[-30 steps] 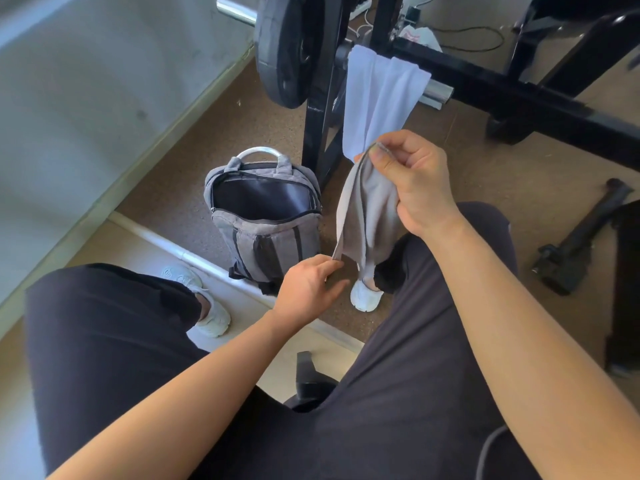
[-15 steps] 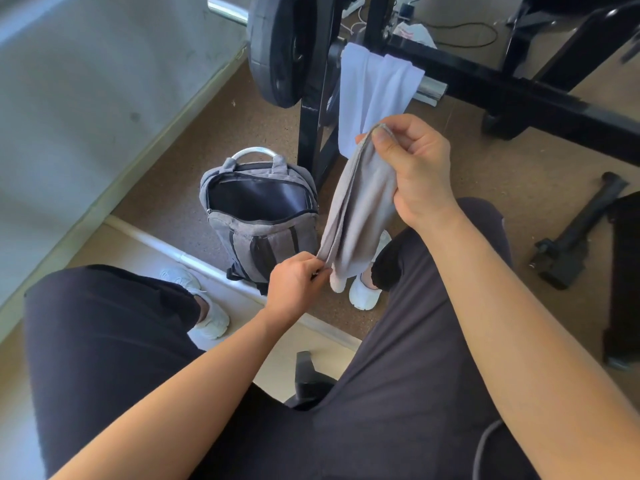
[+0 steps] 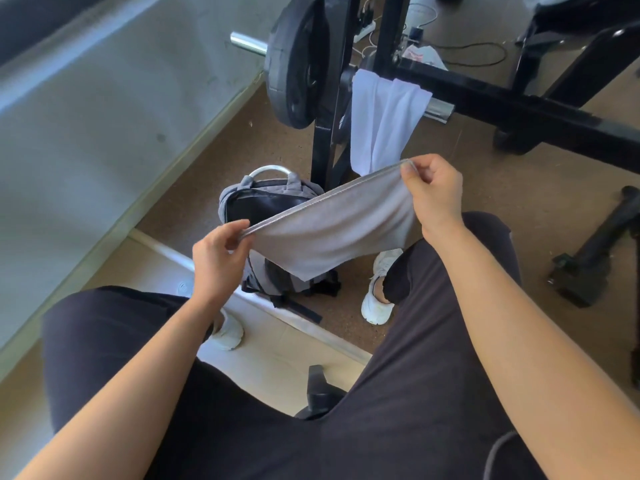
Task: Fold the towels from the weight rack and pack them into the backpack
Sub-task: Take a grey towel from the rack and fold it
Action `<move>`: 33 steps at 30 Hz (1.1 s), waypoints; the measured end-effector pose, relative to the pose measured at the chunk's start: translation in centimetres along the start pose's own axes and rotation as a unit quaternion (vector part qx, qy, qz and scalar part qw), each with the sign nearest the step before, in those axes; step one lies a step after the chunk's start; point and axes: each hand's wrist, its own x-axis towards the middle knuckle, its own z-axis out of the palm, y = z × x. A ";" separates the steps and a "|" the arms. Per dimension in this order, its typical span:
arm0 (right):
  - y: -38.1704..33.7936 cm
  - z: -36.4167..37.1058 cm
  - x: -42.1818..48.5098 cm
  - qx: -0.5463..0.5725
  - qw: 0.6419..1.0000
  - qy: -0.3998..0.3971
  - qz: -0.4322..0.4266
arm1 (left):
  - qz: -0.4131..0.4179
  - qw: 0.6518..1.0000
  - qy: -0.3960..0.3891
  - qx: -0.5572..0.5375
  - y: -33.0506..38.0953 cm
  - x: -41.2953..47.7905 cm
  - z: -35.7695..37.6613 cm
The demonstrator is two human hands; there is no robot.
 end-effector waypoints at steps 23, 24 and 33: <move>-2.0 6.6 -6.6 0.023 0.969 -0.214 0.121 | -0.181 0.939 -0.038 -0.291 4.3 -2.7 -1.9; -2.2 6.9 -6.9 0.032 0.964 -0.235 0.119 | -0.181 0.935 -0.052 -0.300 4.6 -2.9 -1.6; -3.2 7.8 -8.6 -0.030 0.930 -0.367 -0.013 | -0.163 0.910 -0.150 -0.352 6.3 -3.7 0.0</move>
